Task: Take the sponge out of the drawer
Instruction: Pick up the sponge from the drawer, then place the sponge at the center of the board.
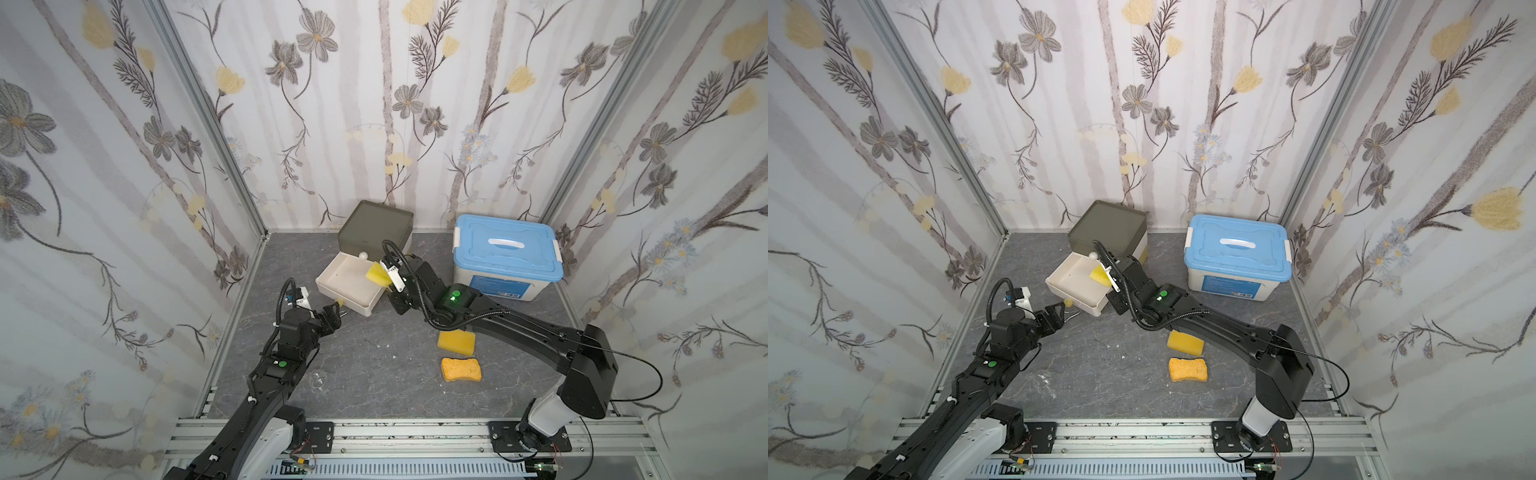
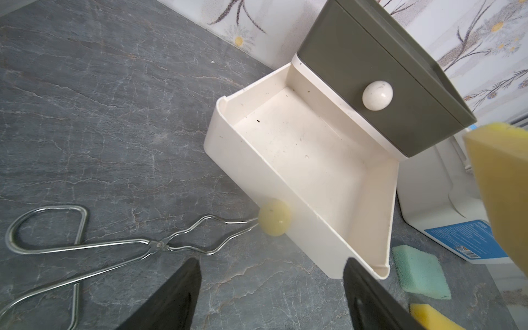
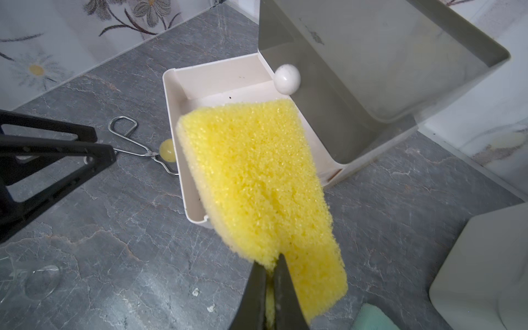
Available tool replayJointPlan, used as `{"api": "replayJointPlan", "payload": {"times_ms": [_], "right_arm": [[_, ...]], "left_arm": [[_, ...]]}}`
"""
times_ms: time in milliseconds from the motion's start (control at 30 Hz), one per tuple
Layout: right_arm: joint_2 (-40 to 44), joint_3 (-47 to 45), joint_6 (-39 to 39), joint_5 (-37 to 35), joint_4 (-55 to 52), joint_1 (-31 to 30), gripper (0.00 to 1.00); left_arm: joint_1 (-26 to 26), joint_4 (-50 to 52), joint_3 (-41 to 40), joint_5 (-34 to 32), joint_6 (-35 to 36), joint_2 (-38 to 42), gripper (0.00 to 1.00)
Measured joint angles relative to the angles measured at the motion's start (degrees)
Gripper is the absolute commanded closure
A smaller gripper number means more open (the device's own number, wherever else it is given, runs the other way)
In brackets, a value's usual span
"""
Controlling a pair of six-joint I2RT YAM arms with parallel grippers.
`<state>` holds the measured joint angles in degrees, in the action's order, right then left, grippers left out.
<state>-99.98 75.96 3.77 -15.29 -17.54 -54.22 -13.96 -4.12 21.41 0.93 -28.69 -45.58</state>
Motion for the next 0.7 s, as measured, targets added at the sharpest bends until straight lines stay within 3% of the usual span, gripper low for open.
{"api": "replayJointPlan", "payload": {"times_ms": [367, 700], "right_arm": [[7.8, -14.8, 6.3, -5.6, -4.4, -0.7, 1.0], [-0.8, -16.6, 1.8, -9.0, -1.3, -0.8, 1.0]], "left_arm": [[0.0, 0.0, 0.0, 0.4, 0.0, 0.7, 0.19], [0.0, 0.1, 0.0, 1.1, -0.9, 2.5, 0.19]]}}
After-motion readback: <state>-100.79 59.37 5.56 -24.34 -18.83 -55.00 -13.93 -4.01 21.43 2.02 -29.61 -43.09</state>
